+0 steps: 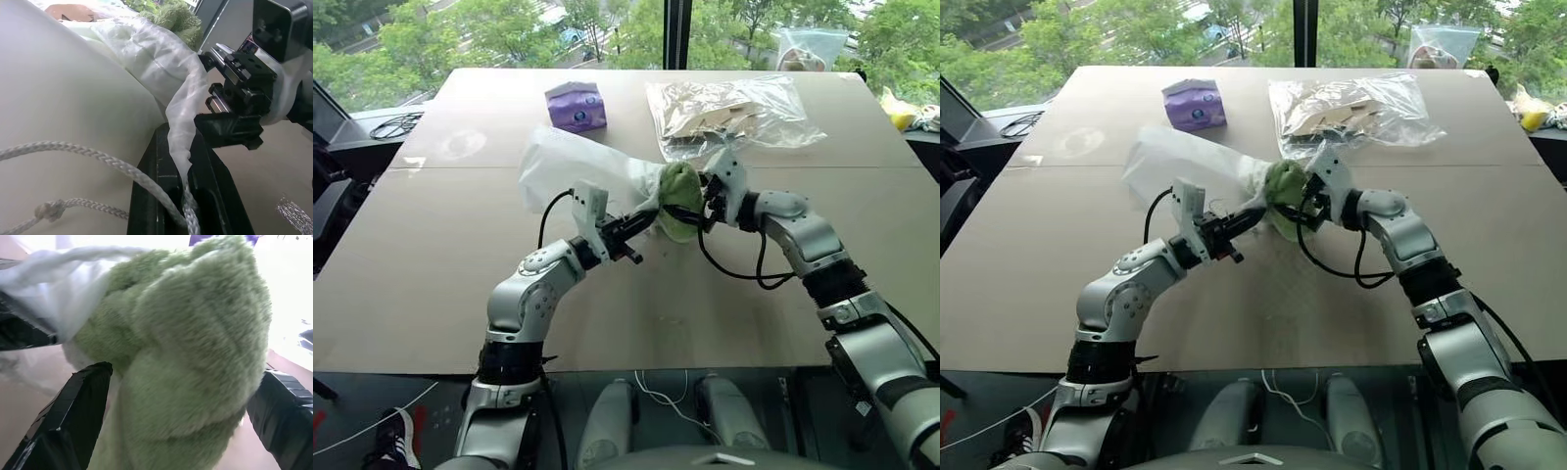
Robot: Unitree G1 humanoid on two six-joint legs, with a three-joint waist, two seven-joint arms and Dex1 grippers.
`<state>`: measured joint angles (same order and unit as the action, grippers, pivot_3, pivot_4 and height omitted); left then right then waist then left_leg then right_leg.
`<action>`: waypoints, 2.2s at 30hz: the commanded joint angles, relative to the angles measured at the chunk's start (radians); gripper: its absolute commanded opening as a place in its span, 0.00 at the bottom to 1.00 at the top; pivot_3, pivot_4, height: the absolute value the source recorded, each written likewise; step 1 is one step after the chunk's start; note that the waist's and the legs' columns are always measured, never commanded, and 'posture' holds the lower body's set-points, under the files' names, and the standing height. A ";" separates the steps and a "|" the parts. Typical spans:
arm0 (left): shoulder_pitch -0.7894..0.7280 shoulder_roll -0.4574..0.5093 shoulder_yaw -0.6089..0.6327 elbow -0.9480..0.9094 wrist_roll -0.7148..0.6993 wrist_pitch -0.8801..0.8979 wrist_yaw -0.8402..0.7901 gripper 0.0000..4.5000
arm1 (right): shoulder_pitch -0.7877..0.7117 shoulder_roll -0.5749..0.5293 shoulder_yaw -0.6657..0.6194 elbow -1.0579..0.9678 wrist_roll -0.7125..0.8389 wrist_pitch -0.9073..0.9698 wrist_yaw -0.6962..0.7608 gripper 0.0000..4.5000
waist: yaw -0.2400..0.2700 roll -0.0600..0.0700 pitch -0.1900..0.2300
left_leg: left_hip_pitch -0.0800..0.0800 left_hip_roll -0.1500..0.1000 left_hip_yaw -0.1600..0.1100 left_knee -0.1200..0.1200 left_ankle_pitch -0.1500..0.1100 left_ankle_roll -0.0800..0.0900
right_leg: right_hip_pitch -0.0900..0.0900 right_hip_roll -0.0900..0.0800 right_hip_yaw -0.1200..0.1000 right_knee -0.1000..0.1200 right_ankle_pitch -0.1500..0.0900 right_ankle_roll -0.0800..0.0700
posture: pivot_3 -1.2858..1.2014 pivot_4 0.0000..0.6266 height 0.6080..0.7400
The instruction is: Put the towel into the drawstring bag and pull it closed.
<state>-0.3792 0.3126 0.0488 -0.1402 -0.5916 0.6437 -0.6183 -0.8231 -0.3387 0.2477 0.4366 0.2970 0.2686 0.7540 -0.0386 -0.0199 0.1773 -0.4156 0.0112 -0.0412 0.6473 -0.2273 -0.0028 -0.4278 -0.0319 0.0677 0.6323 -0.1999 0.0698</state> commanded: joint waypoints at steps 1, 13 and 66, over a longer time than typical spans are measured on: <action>-0.001 0.012 0.006 -0.049 -0.002 -0.014 -0.005 0.00 | -0.020 0.034 -0.092 -0.042 0.082 0.032 0.057 0.70 | -0.001 0.000 0.000 | 0.000 0.000 0.000 0.000 0.000 0.000 | 0.000 0.000 0.000 0.000 0.000 0.000 | 0.52 0.24 1.00; -0.120 -0.013 0.010 -0.054 -0.076 0.003 -0.046 0.00 | 0.205 -0.031 -0.132 -0.470 0.292 0.505 0.096 0.02 | -0.001 0.000 0.000 | 0.001 -0.001 -0.001 0.002 0.000 0.000 | 0.000 0.000 0.000 0.007 0.000 0.000 | 0.52 0.24 1.00; -0.243 -0.138 -0.045 0.148 0.094 -0.125 0.071 0.00 | 0.389 -0.076 -0.239 -0.893 1.065 0.667 -0.937 0.82 | -0.006 0.001 0.000 | -0.001 0.000 0.000 0.003 0.000 0.000 | -0.003 0.001 0.002 0.007 -0.001 0.000 | 0.52 0.24 1.00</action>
<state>-0.6011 0.1781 -0.0016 0.0337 -0.5014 0.5447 -0.5471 -0.4172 -0.3773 0.0248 -0.3438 1.3298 0.9172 -0.3236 -0.0442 -0.0192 0.1776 -0.4162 0.0111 -0.0407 0.6508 -0.2272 -0.0025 -0.4303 -0.0305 0.0697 0.6394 -0.2019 0.0719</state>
